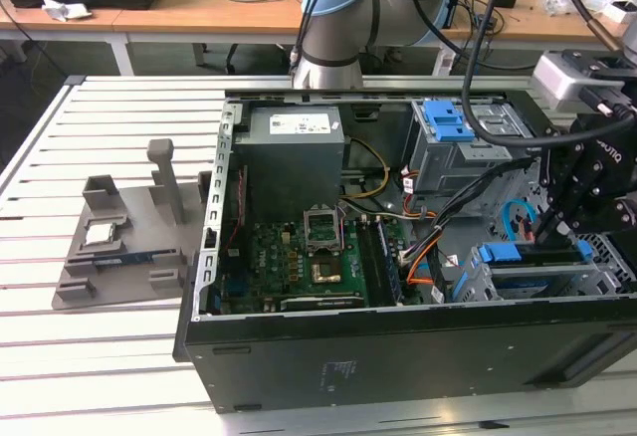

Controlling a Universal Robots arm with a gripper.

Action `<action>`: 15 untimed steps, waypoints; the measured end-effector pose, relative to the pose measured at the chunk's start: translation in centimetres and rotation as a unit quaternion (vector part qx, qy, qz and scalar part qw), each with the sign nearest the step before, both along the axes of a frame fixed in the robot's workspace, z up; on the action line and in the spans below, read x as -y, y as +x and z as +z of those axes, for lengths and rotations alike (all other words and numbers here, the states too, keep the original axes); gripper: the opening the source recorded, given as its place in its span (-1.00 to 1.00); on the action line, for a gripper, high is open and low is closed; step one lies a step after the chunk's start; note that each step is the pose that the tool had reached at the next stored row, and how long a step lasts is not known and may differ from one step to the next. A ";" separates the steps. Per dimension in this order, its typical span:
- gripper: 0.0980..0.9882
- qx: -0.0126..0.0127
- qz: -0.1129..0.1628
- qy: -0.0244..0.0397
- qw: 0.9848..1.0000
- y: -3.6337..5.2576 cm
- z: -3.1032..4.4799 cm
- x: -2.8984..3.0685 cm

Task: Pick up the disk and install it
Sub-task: 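Insert the second disk wire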

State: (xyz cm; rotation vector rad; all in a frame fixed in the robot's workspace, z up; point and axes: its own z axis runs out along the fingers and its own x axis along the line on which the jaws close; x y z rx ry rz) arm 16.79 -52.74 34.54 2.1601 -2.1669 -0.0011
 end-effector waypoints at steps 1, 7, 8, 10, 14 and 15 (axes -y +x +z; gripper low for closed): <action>-0.86 0.000 0.000 0.000 1.000 -0.04 -0.01 0.00; -0.86 0.000 0.000 0.004 1.000 -0.37 -0.06 0.08; -0.86 0.000 0.000 0.005 1.000 -0.36 -0.06 0.08; -0.86 0.000 0.000 0.005 1.000 -0.24 -0.06 0.09; -0.86 0.000 0.000 0.007 1.000 0.04 -0.08 0.10; -0.86 0.000 0.000 0.008 1.000 0.05 -0.12 0.17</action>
